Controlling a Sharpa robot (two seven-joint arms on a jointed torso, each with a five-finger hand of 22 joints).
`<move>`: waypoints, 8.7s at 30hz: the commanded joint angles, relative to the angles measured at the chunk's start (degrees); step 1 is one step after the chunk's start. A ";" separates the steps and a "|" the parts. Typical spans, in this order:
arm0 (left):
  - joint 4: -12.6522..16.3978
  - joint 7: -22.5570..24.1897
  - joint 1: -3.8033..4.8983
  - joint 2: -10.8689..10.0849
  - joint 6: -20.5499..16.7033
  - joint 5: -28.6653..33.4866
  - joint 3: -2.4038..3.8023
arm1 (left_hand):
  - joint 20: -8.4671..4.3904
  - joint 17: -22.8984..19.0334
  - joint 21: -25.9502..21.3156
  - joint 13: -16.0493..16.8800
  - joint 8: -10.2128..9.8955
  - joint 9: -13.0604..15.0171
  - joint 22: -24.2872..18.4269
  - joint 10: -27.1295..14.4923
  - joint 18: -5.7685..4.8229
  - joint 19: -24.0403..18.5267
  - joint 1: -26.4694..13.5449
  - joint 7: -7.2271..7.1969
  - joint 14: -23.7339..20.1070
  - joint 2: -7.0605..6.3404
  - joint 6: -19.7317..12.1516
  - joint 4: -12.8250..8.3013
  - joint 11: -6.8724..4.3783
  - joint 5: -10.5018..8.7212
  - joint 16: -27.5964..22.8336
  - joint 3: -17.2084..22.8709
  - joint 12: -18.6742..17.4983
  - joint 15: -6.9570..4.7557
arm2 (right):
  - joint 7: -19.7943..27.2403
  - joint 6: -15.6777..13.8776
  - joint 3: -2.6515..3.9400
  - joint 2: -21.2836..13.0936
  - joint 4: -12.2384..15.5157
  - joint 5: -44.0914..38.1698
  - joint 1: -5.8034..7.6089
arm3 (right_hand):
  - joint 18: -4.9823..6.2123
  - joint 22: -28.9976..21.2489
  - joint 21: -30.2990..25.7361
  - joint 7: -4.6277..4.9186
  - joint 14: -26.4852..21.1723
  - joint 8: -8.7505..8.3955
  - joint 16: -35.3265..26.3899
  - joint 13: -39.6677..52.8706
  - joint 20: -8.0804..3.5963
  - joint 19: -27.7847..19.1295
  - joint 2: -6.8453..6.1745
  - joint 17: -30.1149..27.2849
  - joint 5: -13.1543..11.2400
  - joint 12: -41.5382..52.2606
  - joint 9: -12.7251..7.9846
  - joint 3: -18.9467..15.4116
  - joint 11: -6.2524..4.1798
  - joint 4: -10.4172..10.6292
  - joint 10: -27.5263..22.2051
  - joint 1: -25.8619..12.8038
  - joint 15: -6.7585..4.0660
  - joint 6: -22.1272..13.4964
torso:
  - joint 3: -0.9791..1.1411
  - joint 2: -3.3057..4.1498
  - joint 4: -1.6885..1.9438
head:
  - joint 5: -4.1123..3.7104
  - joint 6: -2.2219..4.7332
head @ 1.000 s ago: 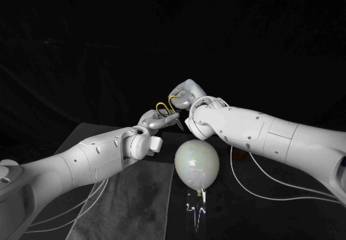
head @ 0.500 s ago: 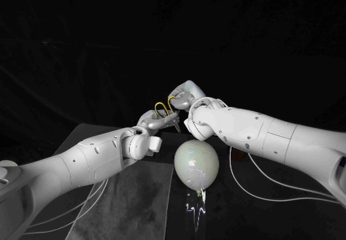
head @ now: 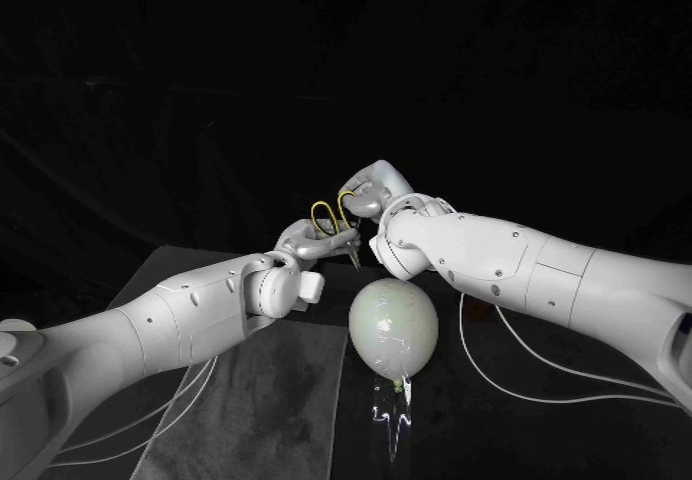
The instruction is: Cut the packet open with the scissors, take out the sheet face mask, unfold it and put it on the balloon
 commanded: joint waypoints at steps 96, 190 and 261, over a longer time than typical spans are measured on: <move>-0.84 -6.86 0.07 -0.95 10.25 3.98 -0.05 | -2.26 6.56 6.22 0.12 -2.29 2.56 1.58 4.07 0.76 9.12 -22.37 0.04 7.55 -6.04 -3.76 0.43 -0.75 0.39 5.52 2.51 -1.99 -2.14 | 0.33 -1.05 0.13 -2.60 -1.56 1.32 -0.46 | 0.39 -0.69 -0.48 0.08 0.66 0.90 0.68 0.33 0.05 -0.74 0.31 0.23 1.25 0.05 0.91 0.67 -1.14 -1.06 1.48 -1.20 -0.43 -0.75 | 0.13 0.78 -0.05 | -0.72 0.66; -1.87 -12.82 1.65 -8.00 22.43 -16.39 -0.12 | -3.48 10.14 6.95 0.74 1.57 6.45 1.12 10.48 0.73 11.28 -16.21 -1.40 8.36 1.71 0.21 -2.71 -2.52 0.42 7.10 13.33 -0.40 -3.44 | 19.30 19.15 -0.19 -14.48 9.83 -35.27 4.06 | 0.50 -3.57 -6.03 3.07 -15.74 -11.10 -57.23 -1.88 3.51 0.94 -5.36 -41.15 0.85 -0.87 -1.67 -9.17 2.78 -2.21 -9.91 1.27 3.79 -3.08 | 0.24 1.17 0.01 | 0.57 0.69; 3.88 -13.23 6.70 -8.88 24.08 -23.59 -0.08 | -3.61 10.55 7.29 0.97 2.01 7.13 1.28 11.01 0.73 11.36 -16.29 -1.51 8.58 1.52 0.30 -3.01 -2.69 0.43 7.51 13.65 -0.09 -3.62 | 6.18 34.23 -2.21 -5.83 6.78 -54.26 1.87 | 0.58 0.36 -5.61 0.18 3.60 -13.89 0.14 -1.77 -0.51 0.71 -4.12 11.98 -2.17 -0.46 -1.66 -14.97 0.07 -0.40 -15.56 1.33 -0.64 -3.49 | 0.09 1.15 0.01 | 0.35 -0.57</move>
